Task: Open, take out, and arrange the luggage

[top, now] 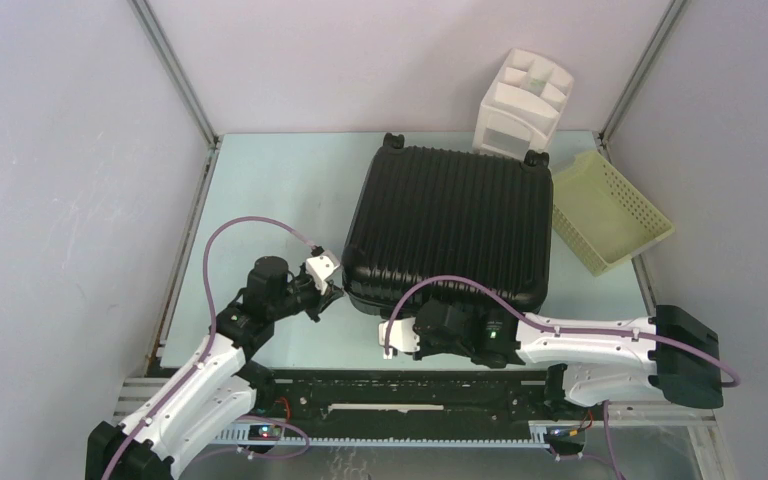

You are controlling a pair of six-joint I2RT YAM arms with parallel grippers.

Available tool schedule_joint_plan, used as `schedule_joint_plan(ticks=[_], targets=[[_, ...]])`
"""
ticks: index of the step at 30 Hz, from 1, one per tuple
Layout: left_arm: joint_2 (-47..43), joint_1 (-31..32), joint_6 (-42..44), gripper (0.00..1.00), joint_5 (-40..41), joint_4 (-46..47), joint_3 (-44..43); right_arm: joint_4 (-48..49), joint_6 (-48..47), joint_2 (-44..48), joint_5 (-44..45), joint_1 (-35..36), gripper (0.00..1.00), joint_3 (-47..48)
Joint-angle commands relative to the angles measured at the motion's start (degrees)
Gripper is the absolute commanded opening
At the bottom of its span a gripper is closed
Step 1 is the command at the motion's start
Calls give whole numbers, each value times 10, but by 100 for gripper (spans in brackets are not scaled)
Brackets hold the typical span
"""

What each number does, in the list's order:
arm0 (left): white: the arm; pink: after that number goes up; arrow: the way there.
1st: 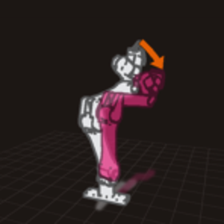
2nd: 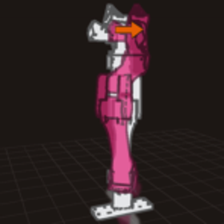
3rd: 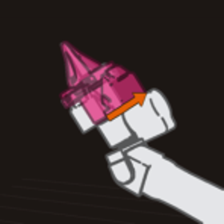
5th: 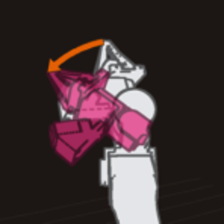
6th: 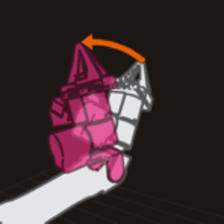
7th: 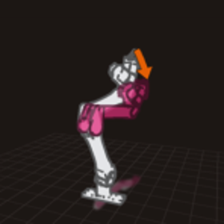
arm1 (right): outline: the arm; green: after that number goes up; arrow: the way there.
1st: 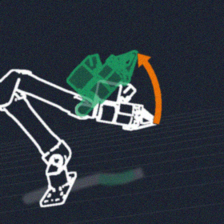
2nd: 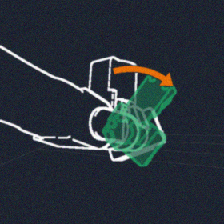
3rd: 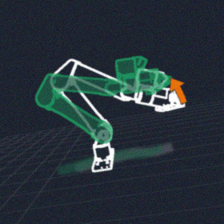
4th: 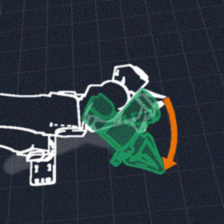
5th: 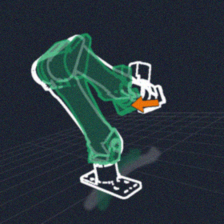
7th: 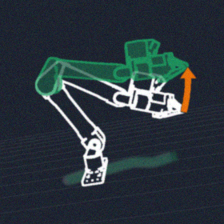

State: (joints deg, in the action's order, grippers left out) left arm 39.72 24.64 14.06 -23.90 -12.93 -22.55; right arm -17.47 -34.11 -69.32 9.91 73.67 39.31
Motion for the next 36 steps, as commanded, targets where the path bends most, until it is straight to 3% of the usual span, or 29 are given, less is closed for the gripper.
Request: schedule_joint_plan(ticks=[1, 14, 23, 29, 36], targets=[[-10, -3, 24, 0, 43, 22, -32, -2, 26, -23, 2, 8, 32, -3], [28, -3, 30, 0, 94, 63, -33, -41, 45, -61, -25, -1, 37, 6], [100, -36, 32, 0, 94, 101, -57, -90, 37, -61, -93, 2, 15, 12], [176, -92, 48, 0, 22, 120, -111, -120, 23, -59, -143, 5, 11, 12], [308, -115, 78, 0, -40, 106, -211, -149, 3, -58, -185, 13, 9, 12]])
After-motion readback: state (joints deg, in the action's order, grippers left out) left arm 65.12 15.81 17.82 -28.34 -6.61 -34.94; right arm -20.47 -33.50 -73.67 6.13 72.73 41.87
